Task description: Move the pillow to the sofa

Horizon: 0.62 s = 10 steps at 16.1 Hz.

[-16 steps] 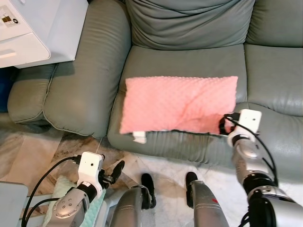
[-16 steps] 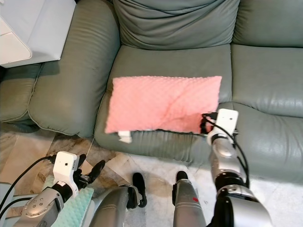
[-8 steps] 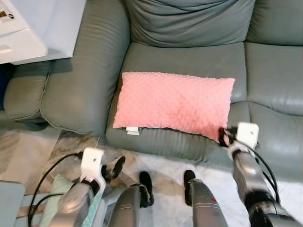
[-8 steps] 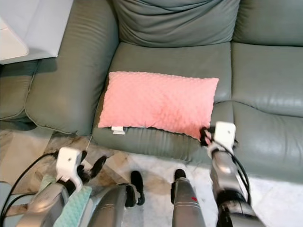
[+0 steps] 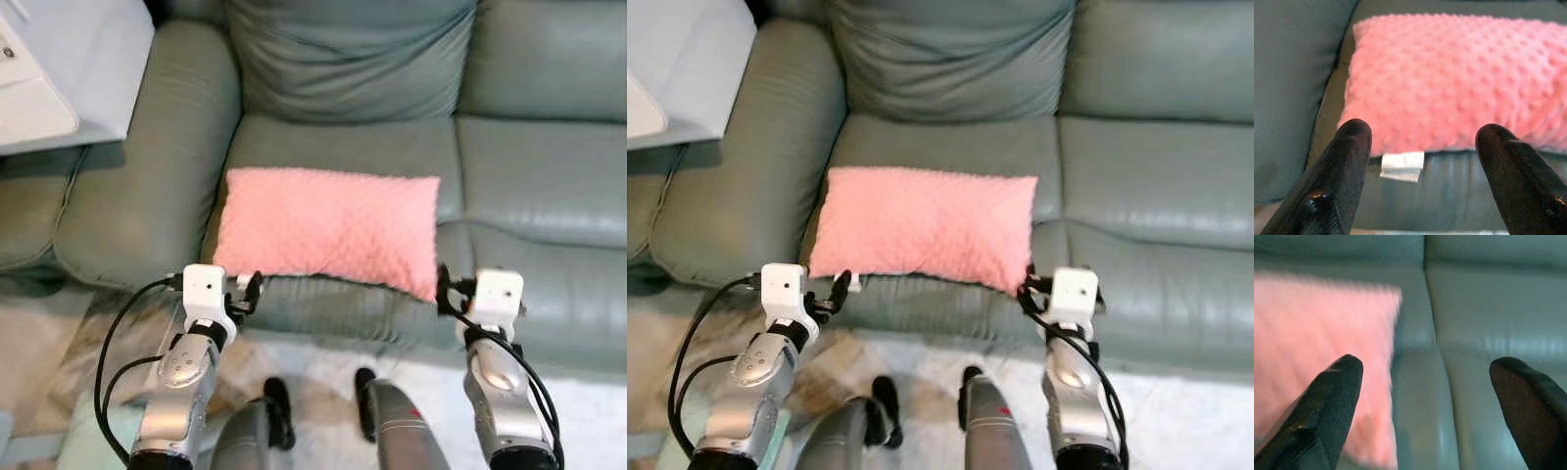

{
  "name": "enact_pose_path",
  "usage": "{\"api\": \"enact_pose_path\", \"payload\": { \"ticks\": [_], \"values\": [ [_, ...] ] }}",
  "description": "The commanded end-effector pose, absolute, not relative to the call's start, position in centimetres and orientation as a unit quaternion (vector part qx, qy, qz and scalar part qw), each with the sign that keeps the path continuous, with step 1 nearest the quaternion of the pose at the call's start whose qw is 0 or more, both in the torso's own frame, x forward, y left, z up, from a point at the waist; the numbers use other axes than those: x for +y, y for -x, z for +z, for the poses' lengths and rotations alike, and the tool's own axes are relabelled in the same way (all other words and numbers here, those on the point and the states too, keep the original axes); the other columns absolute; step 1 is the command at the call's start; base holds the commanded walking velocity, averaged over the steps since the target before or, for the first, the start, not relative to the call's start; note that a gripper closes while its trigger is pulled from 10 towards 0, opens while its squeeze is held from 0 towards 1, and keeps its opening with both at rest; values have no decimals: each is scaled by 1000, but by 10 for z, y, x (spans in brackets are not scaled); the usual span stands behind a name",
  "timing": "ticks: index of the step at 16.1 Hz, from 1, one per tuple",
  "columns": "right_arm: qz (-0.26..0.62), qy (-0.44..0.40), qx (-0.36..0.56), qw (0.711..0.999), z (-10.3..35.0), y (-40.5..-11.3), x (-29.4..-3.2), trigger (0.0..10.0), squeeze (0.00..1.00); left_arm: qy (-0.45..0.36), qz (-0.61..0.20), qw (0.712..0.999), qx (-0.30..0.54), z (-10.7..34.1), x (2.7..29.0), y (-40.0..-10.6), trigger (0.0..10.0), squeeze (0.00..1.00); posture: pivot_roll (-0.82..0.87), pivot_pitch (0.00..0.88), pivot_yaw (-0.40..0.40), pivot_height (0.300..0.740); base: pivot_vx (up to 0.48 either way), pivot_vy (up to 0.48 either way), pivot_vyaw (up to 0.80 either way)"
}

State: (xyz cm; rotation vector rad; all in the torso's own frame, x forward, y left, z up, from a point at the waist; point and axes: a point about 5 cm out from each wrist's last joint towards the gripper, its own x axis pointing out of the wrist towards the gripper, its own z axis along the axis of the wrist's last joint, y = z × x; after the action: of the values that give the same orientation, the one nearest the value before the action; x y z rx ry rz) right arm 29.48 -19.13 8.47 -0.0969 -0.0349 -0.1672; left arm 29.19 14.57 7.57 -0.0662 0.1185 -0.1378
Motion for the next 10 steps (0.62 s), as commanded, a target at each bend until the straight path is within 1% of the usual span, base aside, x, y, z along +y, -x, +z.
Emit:
{"api": "enact_pose_path", "payload": {
  "ticks": [1, 4, 6, 8, 10],
  "values": [
    [-68, 48, -27, 996, 92, -293, -183, 10000, 0, 34, -48, 996, 60, 71, 150, -293, 10000, 0, -173, 205, 64, 740, 0, 0, 0],
    [-51, 52, -32, 997, 101, -299, -181, 10000, 0, 28, -25, 998, 40, 75, 148, -307, 10000, 0, -188, 145, 55, 740, 0, 0, 0],
    [-39, 45, -29, 998, 106, -301, -179, 10000, 0, 23, -2, 999, 28, 77, 152, -313, 10000, 0, -185, 116, 46, 740, 0, 0, 0],
    [-19, 39, -29, 999, 111, -308, -175, 10000, 0, 20, 21, 999, 17, 79, 155, -319, 10000, 0, -175, 67, 15, 740, 0, 0, 0],
    [3, 37, -31, 999, 114, -312, -168, 10000, 0, 25, 44, 999, 7, 81, 158, -322, 10000, 0, -166, 39, -4, 740, 0, 0, 0]
  ]
}}
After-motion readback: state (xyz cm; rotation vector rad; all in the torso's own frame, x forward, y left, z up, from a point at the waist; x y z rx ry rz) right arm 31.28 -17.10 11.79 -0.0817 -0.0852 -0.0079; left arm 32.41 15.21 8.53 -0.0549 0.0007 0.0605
